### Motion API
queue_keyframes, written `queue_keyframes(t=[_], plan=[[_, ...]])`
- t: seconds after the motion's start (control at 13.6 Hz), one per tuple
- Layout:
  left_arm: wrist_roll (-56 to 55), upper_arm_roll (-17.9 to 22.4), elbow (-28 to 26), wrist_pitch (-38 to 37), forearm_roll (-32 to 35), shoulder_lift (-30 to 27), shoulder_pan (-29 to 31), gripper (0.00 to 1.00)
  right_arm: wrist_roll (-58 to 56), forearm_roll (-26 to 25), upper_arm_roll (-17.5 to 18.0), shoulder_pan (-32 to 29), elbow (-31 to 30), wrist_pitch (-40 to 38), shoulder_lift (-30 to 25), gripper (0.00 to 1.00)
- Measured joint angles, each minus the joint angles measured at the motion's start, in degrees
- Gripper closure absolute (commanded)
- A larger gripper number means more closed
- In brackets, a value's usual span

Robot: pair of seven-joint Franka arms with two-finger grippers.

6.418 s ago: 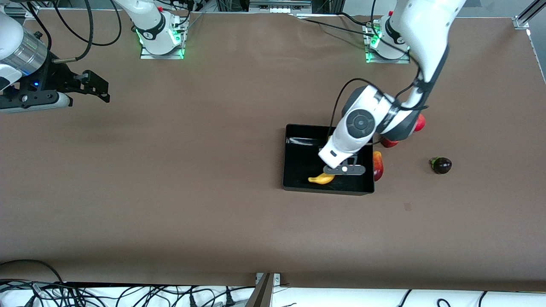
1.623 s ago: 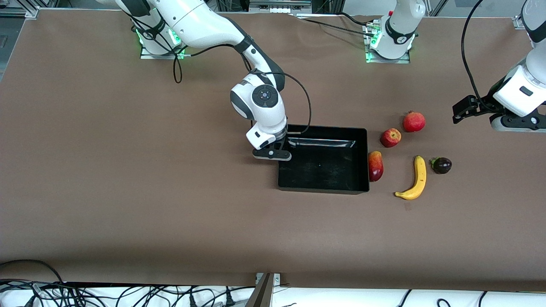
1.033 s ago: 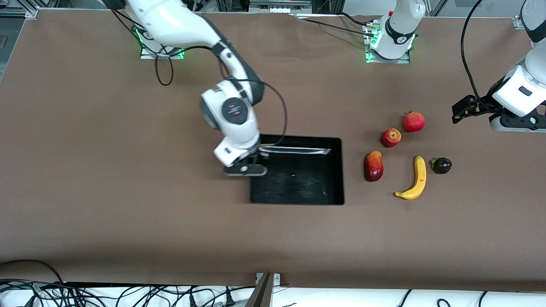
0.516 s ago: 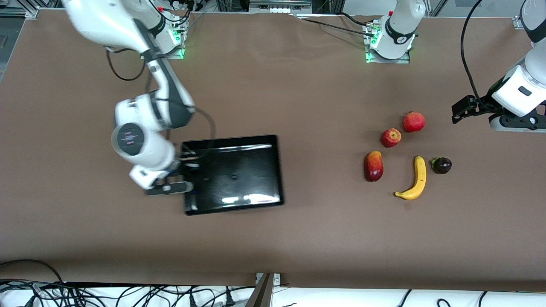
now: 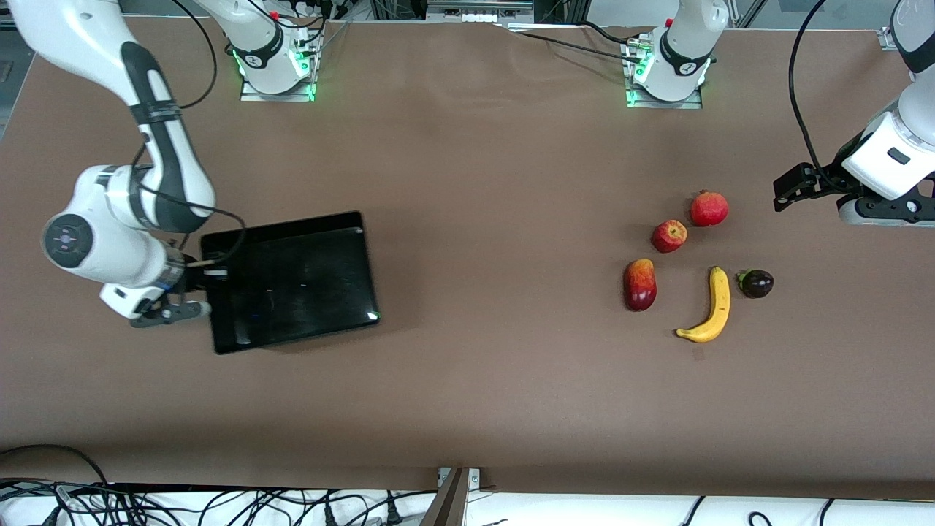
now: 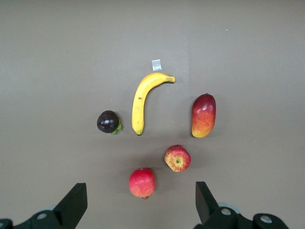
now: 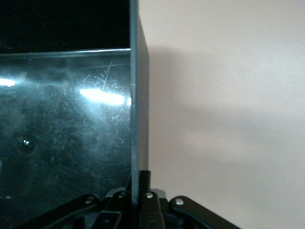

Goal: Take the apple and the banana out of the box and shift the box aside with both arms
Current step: 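Drag the empty tray across the table toward the right arm's base, then open the right gripper to release the tray rim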

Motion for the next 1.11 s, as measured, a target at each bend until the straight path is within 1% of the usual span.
queue_keyframes(t=[0.22, 0.52, 0.81, 0.96, 1.03, 1.11], plan=[[0.00, 0.00, 0.00, -0.17, 0.00, 0.00, 0.00, 0.00, -0.26, 0.94, -1.88, -0.30, -5.49, 5.27, -0.96, 1.00], [0.00, 0.00, 0.00, -0.49, 0.00, 0.00, 0.00, 0.00, 2.19, 1.44, -2.86, -0.29, -11.36, 6.18, -4.92, 1.00], [0.00, 0.00, 0.00, -0.51, 0.00, 0.00, 0.00, 0.00, 3.16, 1.44, -3.05, -0.29, -14.01, 6.55, -6.62, 1.00], [0.00, 0.00, 0.00, -0.53, 0.00, 0.00, 0.00, 0.00, 3.23, 1.44, -3.05, -0.27, -14.38, 6.98, -6.75, 0.95], [0.00, 0.00, 0.00, -0.54, 0.00, 0.00, 0.00, 0.00, 3.23, 1.44, -3.05, -0.25, -14.40, 7.00, -6.77, 0.85], [0.00, 0.00, 0.00, -0.54, 0.00, 0.00, -0.01, 0.00, 3.23, 1.44, -3.06, -0.25, -14.40, 7.00, -6.77, 0.64]])
